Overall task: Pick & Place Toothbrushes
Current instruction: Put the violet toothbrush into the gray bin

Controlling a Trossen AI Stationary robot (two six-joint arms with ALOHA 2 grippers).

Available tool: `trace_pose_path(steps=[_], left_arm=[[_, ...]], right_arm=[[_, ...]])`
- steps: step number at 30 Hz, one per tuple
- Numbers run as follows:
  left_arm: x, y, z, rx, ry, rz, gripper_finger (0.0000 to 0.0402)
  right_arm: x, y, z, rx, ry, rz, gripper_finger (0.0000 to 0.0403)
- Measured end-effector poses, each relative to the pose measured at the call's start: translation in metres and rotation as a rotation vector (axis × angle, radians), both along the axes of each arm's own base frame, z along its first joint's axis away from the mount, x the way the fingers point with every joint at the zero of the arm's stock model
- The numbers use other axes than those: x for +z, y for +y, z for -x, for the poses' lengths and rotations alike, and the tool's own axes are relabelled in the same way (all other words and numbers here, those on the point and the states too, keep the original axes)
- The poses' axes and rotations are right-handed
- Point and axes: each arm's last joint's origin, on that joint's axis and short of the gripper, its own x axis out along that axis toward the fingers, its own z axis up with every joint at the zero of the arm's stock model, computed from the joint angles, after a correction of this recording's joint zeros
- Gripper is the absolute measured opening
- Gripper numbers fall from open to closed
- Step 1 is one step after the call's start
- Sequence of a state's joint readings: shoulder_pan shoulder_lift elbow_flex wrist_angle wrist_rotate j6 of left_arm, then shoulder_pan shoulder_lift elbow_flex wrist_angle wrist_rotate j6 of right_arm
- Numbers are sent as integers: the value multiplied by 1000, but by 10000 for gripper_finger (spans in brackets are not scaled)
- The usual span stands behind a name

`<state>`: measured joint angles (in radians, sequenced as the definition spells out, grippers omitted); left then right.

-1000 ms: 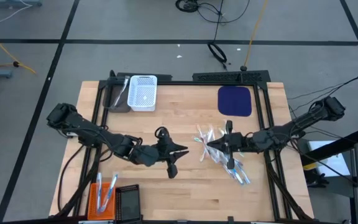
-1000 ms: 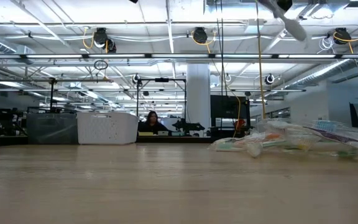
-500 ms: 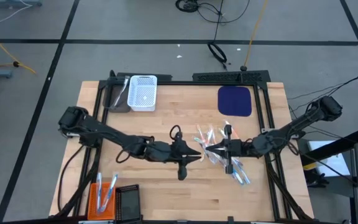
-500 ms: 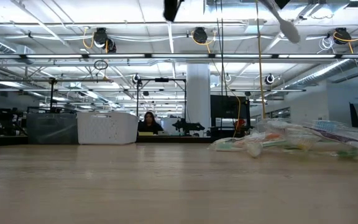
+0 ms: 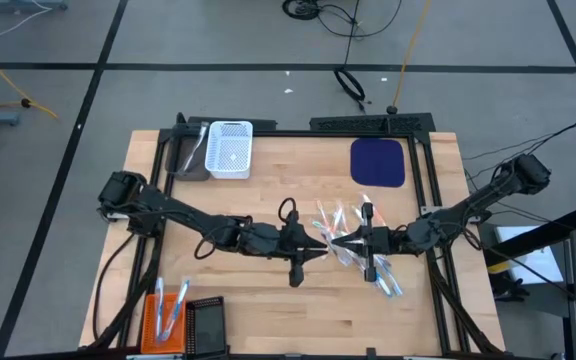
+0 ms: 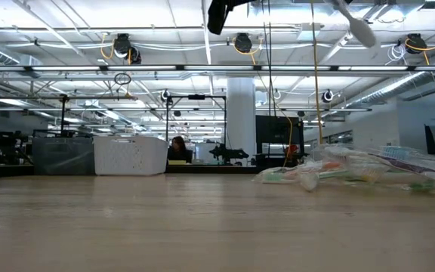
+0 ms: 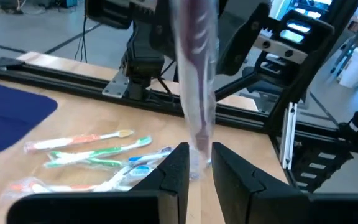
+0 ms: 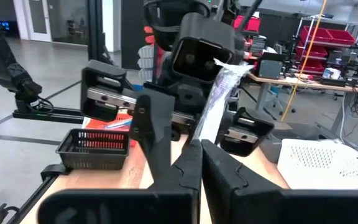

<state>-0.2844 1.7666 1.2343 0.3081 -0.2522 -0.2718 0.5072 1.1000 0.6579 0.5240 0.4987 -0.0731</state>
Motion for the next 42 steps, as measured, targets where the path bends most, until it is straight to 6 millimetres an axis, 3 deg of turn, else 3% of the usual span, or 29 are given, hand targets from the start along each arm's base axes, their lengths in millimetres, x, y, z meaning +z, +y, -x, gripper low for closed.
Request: trace_pose_path(steps=[19, 31, 38, 42], left_arm=[[1, -2, 0, -42, -9, -10, 74], [6, 1, -2, -9, -65, -11, 228], [13, 2, -3, -4, -128, -3, 256], [2, 3, -11, 3, -147, 1, 257]], right_arm=[[0, 0, 0, -4, -1, 2, 0], [0, 0, 0, -4, -2, 2, 0], [3, 0, 0, -1, -24, 2, 0], [3, 0, 0, 0, -23, 5, 0]])
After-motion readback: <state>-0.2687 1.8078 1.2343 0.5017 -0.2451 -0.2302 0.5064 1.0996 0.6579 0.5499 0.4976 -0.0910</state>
